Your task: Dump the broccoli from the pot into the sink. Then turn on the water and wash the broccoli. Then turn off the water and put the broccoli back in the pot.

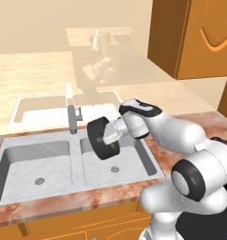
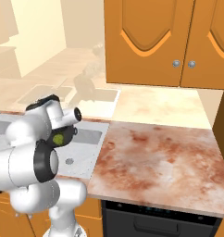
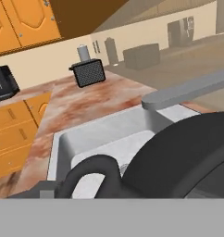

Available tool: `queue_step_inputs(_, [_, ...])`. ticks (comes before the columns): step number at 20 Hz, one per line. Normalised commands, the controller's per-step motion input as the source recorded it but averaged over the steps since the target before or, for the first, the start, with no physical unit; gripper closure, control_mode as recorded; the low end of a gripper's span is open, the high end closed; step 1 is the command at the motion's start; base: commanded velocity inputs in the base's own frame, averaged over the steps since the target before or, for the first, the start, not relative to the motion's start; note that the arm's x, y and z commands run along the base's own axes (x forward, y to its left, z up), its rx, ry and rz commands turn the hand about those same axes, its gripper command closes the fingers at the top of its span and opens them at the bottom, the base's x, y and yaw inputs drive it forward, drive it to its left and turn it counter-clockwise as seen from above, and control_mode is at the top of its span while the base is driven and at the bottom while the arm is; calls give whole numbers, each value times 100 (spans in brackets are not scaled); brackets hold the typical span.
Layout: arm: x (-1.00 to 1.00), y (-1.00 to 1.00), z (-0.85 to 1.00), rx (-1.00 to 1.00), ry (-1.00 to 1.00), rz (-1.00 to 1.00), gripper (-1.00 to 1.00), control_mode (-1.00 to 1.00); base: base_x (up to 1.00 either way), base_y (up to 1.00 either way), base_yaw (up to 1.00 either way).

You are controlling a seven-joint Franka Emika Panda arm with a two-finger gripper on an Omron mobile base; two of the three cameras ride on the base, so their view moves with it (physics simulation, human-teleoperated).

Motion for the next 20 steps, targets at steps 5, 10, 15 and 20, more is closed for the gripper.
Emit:
queue_step_inputs(5, [24, 0, 16, 20, 0, 0, 100, -100, 0, 0, 0])
queue_step_inputs(10, [10, -4, 29, 18, 0, 0, 100, -100, 0, 0, 0])
queue_step_inputs(15, [0, -16, 27, 12, 0, 0, 100, -100, 0, 0, 0])
queue_step_inputs(20, [0, -28, 14, 6, 0, 0, 100, -100, 0, 0, 0])
